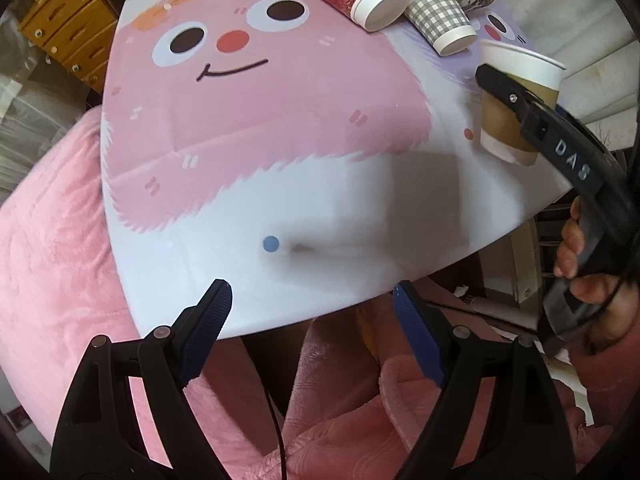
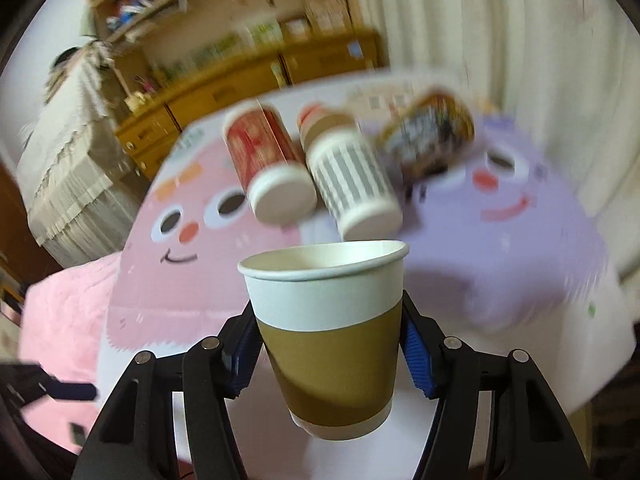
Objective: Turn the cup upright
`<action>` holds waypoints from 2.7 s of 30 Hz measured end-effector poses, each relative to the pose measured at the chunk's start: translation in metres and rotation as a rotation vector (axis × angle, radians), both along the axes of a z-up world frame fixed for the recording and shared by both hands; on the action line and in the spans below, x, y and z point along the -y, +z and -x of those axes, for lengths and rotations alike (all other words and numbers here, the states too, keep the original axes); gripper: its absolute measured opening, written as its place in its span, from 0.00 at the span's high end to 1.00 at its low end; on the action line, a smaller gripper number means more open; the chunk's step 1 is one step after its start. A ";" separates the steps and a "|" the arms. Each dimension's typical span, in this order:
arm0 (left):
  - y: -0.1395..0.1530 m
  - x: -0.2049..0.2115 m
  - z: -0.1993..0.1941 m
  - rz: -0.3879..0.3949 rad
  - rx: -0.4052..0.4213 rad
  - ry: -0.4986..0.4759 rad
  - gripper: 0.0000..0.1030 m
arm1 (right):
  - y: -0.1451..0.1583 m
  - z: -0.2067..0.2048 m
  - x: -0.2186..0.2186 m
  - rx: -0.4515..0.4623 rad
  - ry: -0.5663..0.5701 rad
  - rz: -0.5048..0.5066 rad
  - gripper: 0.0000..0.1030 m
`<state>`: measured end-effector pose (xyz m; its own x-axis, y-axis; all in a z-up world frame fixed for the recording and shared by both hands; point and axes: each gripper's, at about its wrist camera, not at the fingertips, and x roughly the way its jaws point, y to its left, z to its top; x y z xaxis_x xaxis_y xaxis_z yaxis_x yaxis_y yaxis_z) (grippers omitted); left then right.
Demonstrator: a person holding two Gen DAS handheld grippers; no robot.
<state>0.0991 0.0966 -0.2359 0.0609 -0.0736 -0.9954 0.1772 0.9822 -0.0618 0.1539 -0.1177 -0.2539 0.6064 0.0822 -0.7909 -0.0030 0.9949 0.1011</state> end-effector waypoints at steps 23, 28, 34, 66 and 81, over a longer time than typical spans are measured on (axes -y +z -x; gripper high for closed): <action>0.026 -0.034 0.000 0.039 0.087 0.103 0.22 | -0.046 0.035 -0.039 0.272 0.104 0.105 0.39; 0.030 -0.011 0.005 0.046 0.110 0.020 0.22 | -0.048 0.047 -0.040 0.280 0.119 0.123 0.39; 0.032 0.003 0.008 0.060 0.116 -0.019 0.22 | -0.048 0.061 -0.037 0.259 0.136 0.137 0.38; 0.236 0.067 0.069 0.087 0.533 0.184 0.22 | 0.183 0.116 0.037 -0.272 0.299 0.007 0.02; 0.244 0.124 0.160 -0.050 0.615 0.362 0.21 | 0.252 0.190 0.106 -0.067 0.143 -0.099 0.00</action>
